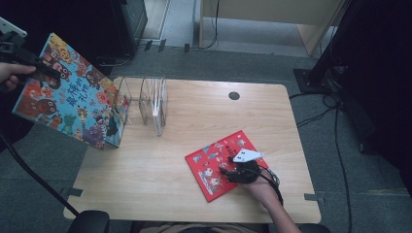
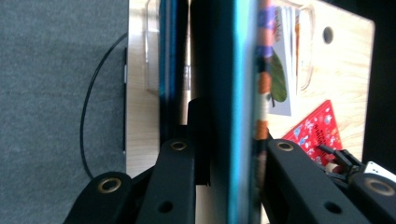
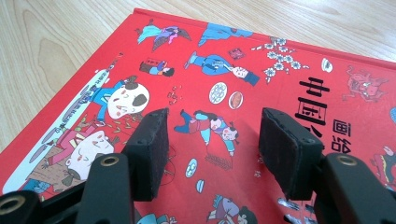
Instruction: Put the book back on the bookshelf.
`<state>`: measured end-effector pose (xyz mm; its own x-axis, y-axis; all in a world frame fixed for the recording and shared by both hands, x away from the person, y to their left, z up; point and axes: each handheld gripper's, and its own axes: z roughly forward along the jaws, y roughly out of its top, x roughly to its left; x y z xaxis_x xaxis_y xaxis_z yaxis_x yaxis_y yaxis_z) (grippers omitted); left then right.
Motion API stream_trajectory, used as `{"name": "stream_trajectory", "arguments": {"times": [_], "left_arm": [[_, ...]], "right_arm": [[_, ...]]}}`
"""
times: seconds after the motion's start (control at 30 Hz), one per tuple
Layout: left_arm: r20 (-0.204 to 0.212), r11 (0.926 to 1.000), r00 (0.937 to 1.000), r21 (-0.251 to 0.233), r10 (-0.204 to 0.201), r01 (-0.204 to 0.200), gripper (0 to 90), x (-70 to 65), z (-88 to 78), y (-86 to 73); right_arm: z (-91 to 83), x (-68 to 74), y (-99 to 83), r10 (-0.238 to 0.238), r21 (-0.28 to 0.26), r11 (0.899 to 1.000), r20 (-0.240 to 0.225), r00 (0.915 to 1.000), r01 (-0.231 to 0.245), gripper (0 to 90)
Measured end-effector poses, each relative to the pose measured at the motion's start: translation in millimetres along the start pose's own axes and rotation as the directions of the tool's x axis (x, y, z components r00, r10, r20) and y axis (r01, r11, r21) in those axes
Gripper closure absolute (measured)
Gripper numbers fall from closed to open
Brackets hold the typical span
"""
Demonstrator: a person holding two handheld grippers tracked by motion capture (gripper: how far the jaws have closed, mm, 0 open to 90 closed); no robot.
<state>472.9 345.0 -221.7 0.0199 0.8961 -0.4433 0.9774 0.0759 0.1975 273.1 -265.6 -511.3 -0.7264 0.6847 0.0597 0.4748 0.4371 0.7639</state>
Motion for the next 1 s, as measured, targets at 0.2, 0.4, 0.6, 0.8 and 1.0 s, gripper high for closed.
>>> {"name": "stream_trajectory", "arguments": {"times": [0.2,0.4,0.6,0.8,1.0], "left_arm": [[-0.015,0.9991,0.9996,0.035,0.024,-0.023,78.5,-7.6,22.5,6.7],[-0.023,0.9988,0.9996,0.047,0.017,-0.016,78.6,-8.0,38.2,9.1],[-0.037,0.9985,0.9989,0.048,0.029,-0.027,78.4,-10.0,41.5,9.9],[-0.035,0.9989,0.9987,-0.028,0.037,-0.038,72.3,-12.7,30.2,9.7],[-0.039,0.9973,0.9974,-0.039,0.060,-0.062,63.8,-16.6,21.0,10.9]], "right_arm": [[-0.5,0.1,-0.6,-0.004,-0.002,1.000,0.002,1.0000,0.004,43.0],[-0.9,0.3,-0.7,-0.002,-0.002,1.000,-0.001,1.0000,0.002,43.0],[-0.8,0.3,-0.5,-0.002,0.000,1.000,-0.001,1.0000,0.002,43.0],[-0.9,0.2,-0.6,-0.003,0.000,1.000,-0.002,1.0000,0.003,42.7],[-0.9,-0.6,-0.5,0.007,-0.004,1.000,-0.003,1.0000,-0.007,42.4]]}}
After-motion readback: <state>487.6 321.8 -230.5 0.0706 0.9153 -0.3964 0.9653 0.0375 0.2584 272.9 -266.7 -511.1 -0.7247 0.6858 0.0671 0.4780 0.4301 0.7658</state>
